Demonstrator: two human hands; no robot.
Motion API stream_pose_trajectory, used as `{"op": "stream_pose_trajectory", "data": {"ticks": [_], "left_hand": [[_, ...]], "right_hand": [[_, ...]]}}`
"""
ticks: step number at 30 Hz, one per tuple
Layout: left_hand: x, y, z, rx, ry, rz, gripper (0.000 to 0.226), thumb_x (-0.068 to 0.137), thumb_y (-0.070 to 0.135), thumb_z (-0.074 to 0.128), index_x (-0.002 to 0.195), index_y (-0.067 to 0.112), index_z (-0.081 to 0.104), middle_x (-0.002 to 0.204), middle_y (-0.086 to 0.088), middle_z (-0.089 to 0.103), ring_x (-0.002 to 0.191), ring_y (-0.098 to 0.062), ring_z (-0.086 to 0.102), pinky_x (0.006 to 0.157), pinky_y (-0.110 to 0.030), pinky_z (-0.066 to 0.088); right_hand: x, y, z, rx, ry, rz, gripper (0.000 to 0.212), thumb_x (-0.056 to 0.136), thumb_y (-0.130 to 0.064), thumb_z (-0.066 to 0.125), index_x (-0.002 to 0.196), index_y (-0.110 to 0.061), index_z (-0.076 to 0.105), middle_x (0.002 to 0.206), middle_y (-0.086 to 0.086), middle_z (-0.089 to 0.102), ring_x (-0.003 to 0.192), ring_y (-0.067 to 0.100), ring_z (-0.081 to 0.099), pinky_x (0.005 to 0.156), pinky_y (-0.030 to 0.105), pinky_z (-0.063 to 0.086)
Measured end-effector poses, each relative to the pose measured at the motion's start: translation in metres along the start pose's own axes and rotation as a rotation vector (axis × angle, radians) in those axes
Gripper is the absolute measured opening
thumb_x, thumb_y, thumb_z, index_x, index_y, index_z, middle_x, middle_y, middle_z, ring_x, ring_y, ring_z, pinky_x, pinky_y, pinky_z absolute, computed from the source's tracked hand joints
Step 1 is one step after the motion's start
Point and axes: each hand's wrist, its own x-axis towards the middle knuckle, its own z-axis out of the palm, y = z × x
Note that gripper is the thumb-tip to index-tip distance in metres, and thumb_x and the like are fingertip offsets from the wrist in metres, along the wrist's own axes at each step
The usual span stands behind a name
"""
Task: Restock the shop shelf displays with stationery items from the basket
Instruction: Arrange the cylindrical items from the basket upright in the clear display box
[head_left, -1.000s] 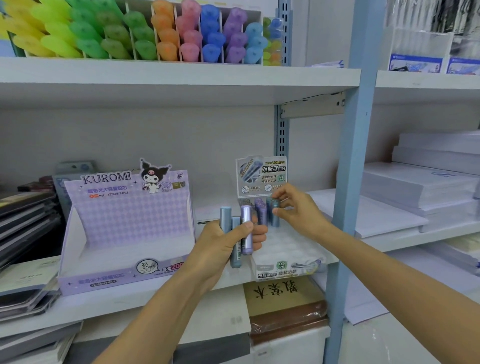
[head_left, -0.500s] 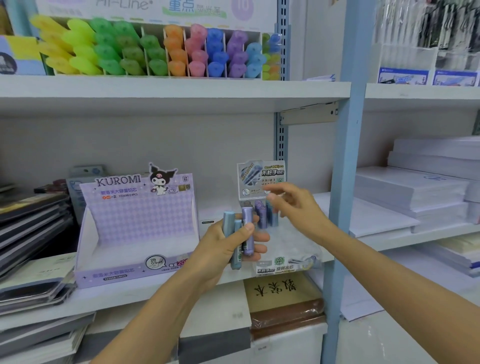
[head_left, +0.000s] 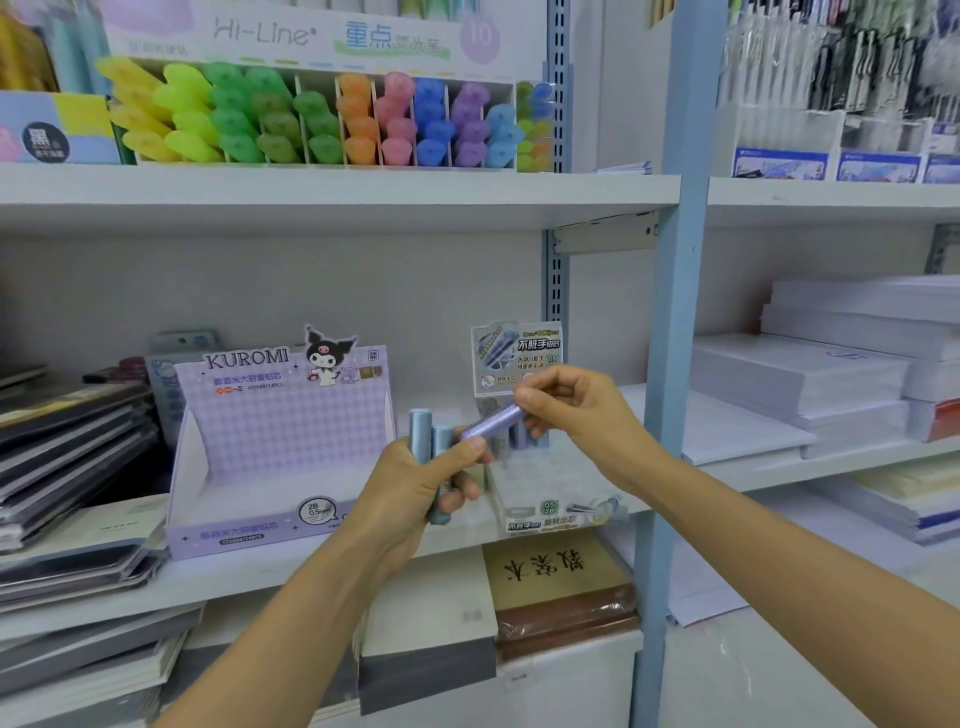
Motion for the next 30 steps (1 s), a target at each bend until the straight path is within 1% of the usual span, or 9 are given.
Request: {"op": "stream_pose_trajectory", "data": {"ticks": [3,6,9,12,16,21,24,27,30], "left_hand": [[0.002,-0.001,0.001,-0.048,0.119,0.026,0.025,0.072,0.040,0.072,0.071,0.016,0.073,0.072,-0.012,0.064,0.041,-0.010,0.039,0.046,-0.022,0.029],[0.003,0.000,0.005,-0.064,0.145,0.045,0.029,0.074,0.042,0.071,0.077,0.013,0.071,0.060,-0.005,0.060,0.042,-0.009,0.039,0.045,-0.020,0.031],[0.005,0.000,0.010,-0.089,0.126,0.033,0.028,0.072,0.035,0.073,0.089,0.014,0.070,0.056,-0.006,0.059,0.043,-0.010,0.039,0.043,-0.018,0.032],[0.008,-0.002,0.012,-0.098,0.137,0.039,0.022,0.080,0.023,0.072,0.099,0.012,0.070,0.058,-0.008,0.060,0.049,-0.014,0.042,0.044,-0.019,0.034],[0.009,-0.004,0.015,-0.077,0.141,0.063,0.021,0.080,0.024,0.072,0.096,0.012,0.070,0.061,-0.012,0.062,0.050,-0.014,0.044,0.044,-0.019,0.036],[0.011,-0.006,0.019,0.026,0.127,0.096,0.008,0.087,0.015,0.068,0.089,0.007,0.066,0.054,-0.006,0.061,0.039,-0.007,0.046,0.039,-0.015,0.035],[0.013,-0.007,0.025,0.081,0.084,0.061,0.009,0.086,0.014,0.070,0.088,0.008,0.065,0.054,-0.004,0.062,0.039,-0.006,0.048,0.039,-0.015,0.034],[0.017,-0.007,0.027,0.094,0.099,0.032,0.007,0.089,0.016,0.068,0.092,0.009,0.066,0.058,-0.006,0.062,0.045,-0.010,0.048,0.043,-0.017,0.036],[0.021,-0.006,0.024,-0.005,0.112,-0.021,0.011,0.093,0.003,0.058,0.099,0.006,0.067,0.075,-0.010,0.065,0.062,-0.017,0.053,0.056,-0.026,0.042]], "right_hand": [[-0.008,0.005,-0.004,-0.031,-0.136,0.094,0.027,0.078,-0.020,0.073,0.101,-0.009,0.067,0.082,0.008,0.069,0.068,0.017,0.064,0.064,0.024,0.053],[-0.015,0.009,-0.001,-0.058,-0.255,0.143,0.032,0.080,-0.023,0.071,0.107,-0.008,0.066,0.085,0.003,0.070,0.076,0.018,0.068,0.069,0.023,0.054],[-0.017,0.008,0.004,-0.022,-0.235,0.133,0.026,0.083,-0.019,0.067,0.106,-0.009,0.064,0.088,0.005,0.072,0.079,0.023,0.070,0.070,0.026,0.056],[-0.017,0.007,0.005,0.018,-0.243,0.135,0.023,0.089,-0.012,0.063,0.109,-0.003,0.059,0.088,0.008,0.072,0.077,0.024,0.070,0.069,0.028,0.057],[-0.017,0.010,0.005,-0.054,-0.284,0.130,0.019,0.093,-0.010,0.060,0.109,0.000,0.058,0.089,0.006,0.072,0.080,0.016,0.068,0.073,0.028,0.056],[-0.008,0.006,0.005,-0.152,-0.046,0.024,0.022,0.087,-0.026,0.067,0.107,-0.017,0.064,0.095,0.000,0.068,0.087,0.011,0.066,0.073,0.024,0.053],[-0.001,0.002,0.005,-0.242,-0.079,-0.036,0.021,0.086,-0.018,0.071,0.107,-0.022,0.069,0.093,-0.005,0.069,0.090,0.010,0.064,0.081,0.025,0.055],[0.006,0.001,0.003,-0.291,-0.061,-0.070,0.016,0.087,-0.012,0.069,0.100,-0.020,0.072,0.095,-0.002,0.072,0.088,0.009,0.065,0.083,0.026,0.055],[0.013,0.002,-0.010,-0.232,0.107,-0.086,0.016,0.089,-0.008,0.066,0.100,-0.019,0.071,0.096,0.004,0.072,0.086,0.012,0.064,0.080,0.025,0.055]]}}
